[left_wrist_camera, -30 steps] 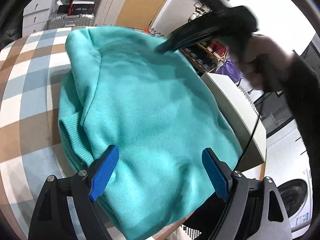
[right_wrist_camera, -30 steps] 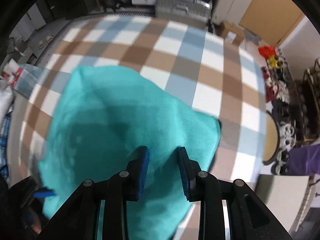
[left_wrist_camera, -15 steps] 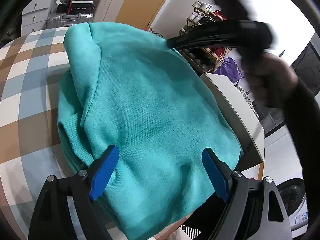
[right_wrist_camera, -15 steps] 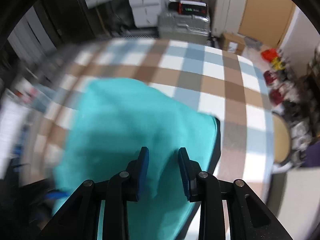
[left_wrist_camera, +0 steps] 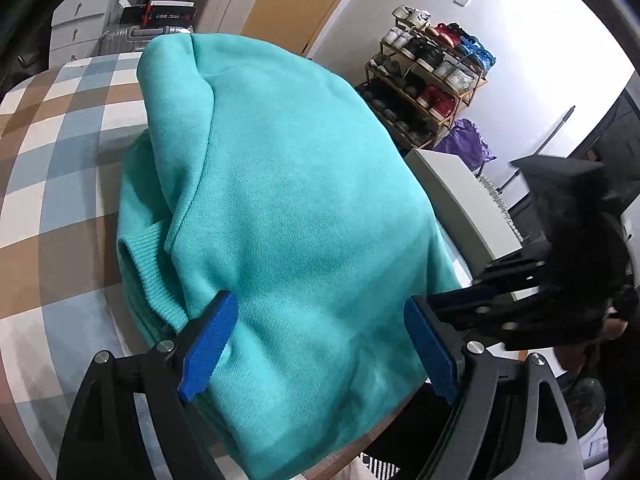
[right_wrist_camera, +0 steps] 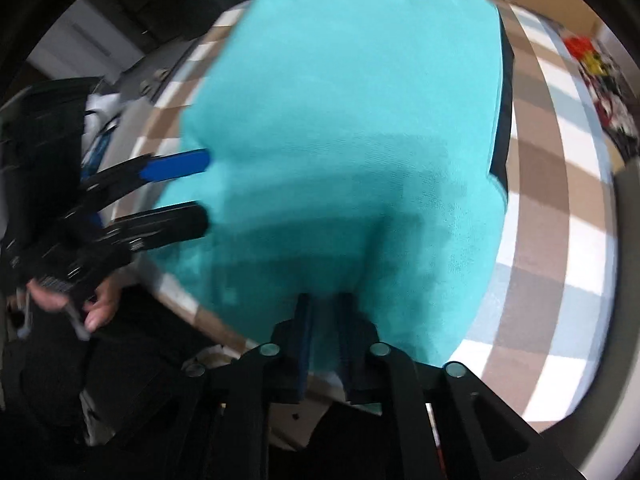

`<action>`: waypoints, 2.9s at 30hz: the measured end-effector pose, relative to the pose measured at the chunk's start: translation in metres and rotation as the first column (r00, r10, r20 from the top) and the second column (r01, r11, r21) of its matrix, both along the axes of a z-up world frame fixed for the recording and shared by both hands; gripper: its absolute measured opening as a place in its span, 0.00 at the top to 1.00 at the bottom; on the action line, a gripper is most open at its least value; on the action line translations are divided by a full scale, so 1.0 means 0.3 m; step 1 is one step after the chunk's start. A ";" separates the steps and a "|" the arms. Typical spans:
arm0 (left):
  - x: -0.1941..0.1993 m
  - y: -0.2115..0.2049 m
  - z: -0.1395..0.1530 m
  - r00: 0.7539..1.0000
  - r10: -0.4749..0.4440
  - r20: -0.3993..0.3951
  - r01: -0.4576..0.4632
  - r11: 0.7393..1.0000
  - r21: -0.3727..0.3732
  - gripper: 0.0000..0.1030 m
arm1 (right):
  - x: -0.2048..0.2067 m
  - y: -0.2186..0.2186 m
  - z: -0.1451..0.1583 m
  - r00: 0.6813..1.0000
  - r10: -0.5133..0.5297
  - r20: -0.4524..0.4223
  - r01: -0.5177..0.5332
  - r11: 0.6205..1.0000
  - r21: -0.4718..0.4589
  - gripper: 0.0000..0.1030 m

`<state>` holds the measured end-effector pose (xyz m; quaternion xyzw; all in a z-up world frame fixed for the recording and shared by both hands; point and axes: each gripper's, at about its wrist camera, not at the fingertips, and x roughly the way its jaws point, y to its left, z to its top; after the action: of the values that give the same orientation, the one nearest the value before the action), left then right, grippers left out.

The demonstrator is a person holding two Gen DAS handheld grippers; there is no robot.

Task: Fold large clothes

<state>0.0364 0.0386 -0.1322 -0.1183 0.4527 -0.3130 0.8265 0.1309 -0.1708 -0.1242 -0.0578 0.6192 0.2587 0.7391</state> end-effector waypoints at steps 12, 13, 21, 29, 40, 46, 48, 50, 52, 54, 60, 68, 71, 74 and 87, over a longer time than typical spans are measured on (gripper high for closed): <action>0.005 0.036 0.022 0.999 0.011 -0.039 -0.013 0.998 -0.058 0.21 | -0.031 0.038 -0.038 0.994 -0.070 0.087 0.065 0.996 0.061 0.93; 0.004 0.050 0.036 0.998 0.004 -0.058 -0.009 0.996 -0.083 0.21 | -0.037 0.013 -0.039 0.991 -0.104 0.079 0.094 0.988 0.120 0.93; 0.166 0.021 0.301 0.998 -0.038 -0.060 0.030 0.991 -0.127 0.20 | -0.082 -0.102 -0.080 0.954 -0.298 0.022 0.260 0.864 0.431 0.93; 0.458 -0.083 0.163 0.966 0.091 -0.240 -0.075 0.994 0.075 0.21 | -0.131 -0.114 -0.079 0.928 -0.349 0.133 0.246 0.840 0.483 0.93; 0.518 -0.061 0.131 0.897 0.098 -0.431 -0.075 0.995 0.069 0.21 | -0.154 -0.182 -0.082 0.938 -0.335 0.092 0.236 0.809 0.539 0.93; 0.493 -0.195 0.407 0.975 -0.005 -0.223 0.022 0.997 0.071 0.20 | -0.145 -0.217 -0.091 0.938 -0.343 0.046 0.256 0.778 0.573 0.93; 0.530 -0.244 0.335 0.954 -0.013 -0.298 0.036 0.997 0.072 0.20 | -0.152 -0.216 -0.091 0.939 -0.342 0.046 0.255 0.777 0.576 0.93; 0.581 -0.251 0.236 0.923 -0.002 -0.386 0.022 0.999 0.047 0.20 | -0.163 -0.221 -0.094 0.938 -0.346 0.040 0.259 0.770 0.582 0.93; 0.627 -0.248 0.152 0.898 0.005 -0.440 -0.009 1.000 -0.008 0.20 | -0.170 -0.226 -0.089 0.934 -0.354 0.041 0.264 0.764 0.589 0.93; 0.656 -0.226 0.108 0.882 -0.007 -0.472 -0.044 0.994 -0.097 0.21 | -0.158 -0.228 -0.088 0.933 -0.359 0.038 0.266 0.756 0.598 0.93; 0.636 -0.215 0.104 0.882 -0.028 -0.471 -0.034 0.992 -0.123 0.31 | -0.155 -0.228 -0.085 0.938 -0.344 0.045 0.253 0.768 0.588 0.93; 0.476 -0.232 0.284 0.938 -0.003 -0.346 -0.035 0.994 -0.103 0.30 | -0.149 -0.228 -0.094 0.937 -0.349 0.030 0.263 0.758 0.597 0.93; 0.366 -0.237 0.339 0.950 -0.033 -0.310 0.027 0.999 -0.021 0.29 | -0.148 -0.228 -0.096 0.934 -0.355 0.029 0.269 0.756 0.597 0.93; 0.247 -0.214 0.348 0.962 -0.026 -0.272 0.049 0.996 0.079 0.27 | -0.152 -0.227 -0.095 0.933 -0.358 0.036 0.269 0.760 0.591 0.93; 0.145 -0.140 0.197 0.984 0.037 -0.175 -0.027 0.998 0.055 0.28 | -0.142 -0.212 -0.086 0.935 -0.351 0.054 0.258 0.777 0.574 0.93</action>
<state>0.0800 -0.0035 -0.0731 -0.1311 0.5299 -0.2761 0.7911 0.0884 -0.2342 -0.1501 0.2415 0.4569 0.2995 0.8020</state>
